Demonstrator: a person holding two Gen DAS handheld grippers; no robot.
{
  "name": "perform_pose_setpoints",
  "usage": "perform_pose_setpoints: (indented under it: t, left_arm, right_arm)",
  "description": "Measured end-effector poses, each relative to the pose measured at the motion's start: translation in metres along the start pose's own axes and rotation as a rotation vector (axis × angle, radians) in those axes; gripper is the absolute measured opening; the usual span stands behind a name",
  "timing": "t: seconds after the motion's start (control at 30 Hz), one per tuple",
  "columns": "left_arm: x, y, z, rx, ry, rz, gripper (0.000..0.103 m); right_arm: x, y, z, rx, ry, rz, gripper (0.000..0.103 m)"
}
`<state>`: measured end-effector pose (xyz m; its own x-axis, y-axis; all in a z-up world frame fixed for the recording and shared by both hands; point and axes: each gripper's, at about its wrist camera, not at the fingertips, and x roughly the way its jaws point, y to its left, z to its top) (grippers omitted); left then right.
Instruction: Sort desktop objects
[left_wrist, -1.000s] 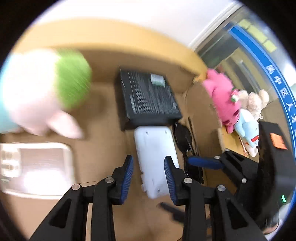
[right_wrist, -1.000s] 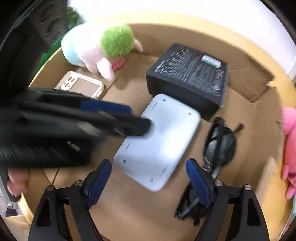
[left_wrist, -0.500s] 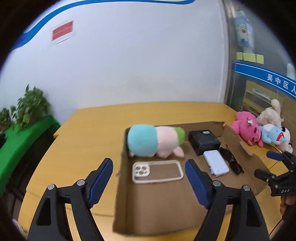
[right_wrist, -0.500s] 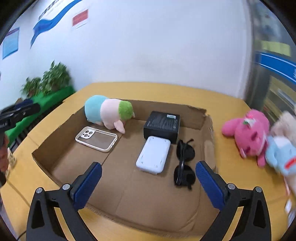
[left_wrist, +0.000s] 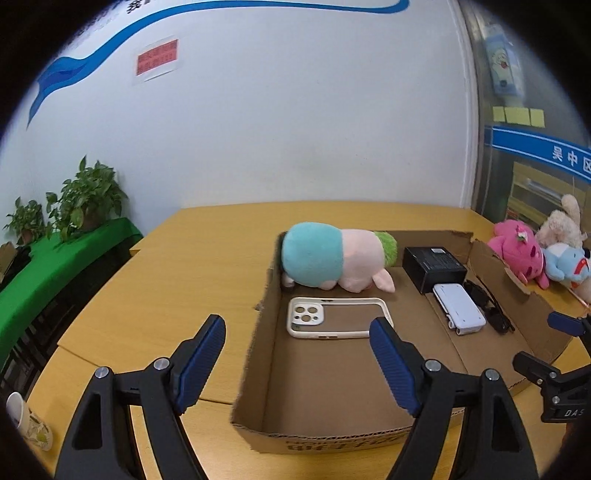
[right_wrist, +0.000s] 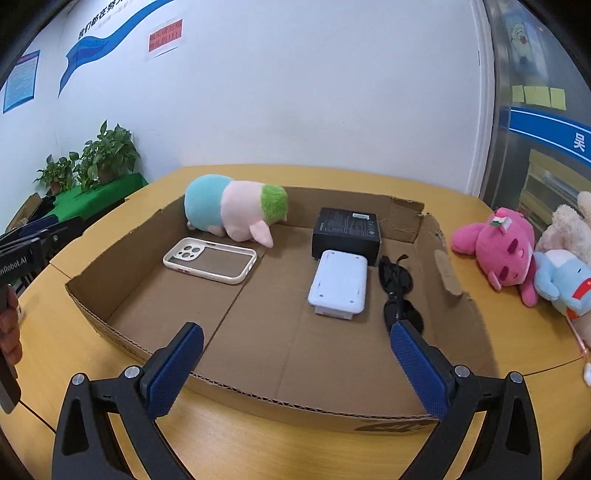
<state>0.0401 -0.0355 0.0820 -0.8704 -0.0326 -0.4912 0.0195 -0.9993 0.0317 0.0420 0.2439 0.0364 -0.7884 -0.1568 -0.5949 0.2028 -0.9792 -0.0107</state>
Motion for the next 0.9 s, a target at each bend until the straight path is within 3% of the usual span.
perform_pose_setpoints:
  t: [0.13, 0.43, 0.57, 0.7, 0.9]
  left_arm:
    - [0.019, -0.011, -0.007, -0.011, 0.027, -0.033, 0.08]
    - [0.061, -0.037, -0.044, 0.01, 0.082, -0.013, 0.08]
    - [0.059, -0.042, -0.05, 0.02, -0.004, 0.028, 0.085]
    - [0.068, -0.042, -0.046, 0.019, 0.012, 0.035, 0.092]
    - [0.075, -0.042, -0.047, 0.016, 0.022, 0.042, 0.093]
  right_arm:
    - [0.011, -0.002, -0.012, 0.016, -0.018, -0.018, 0.103]
    - [0.018, -0.029, -0.036, 0.094, -0.096, -0.034, 0.103]
    - [0.016, -0.027, -0.039, 0.084, -0.148, -0.049, 0.103]
    - [0.015, -0.026, -0.038, 0.088, -0.144, -0.054, 0.103]
    - [0.016, -0.026, -0.038, 0.087, -0.144, -0.053, 0.103]
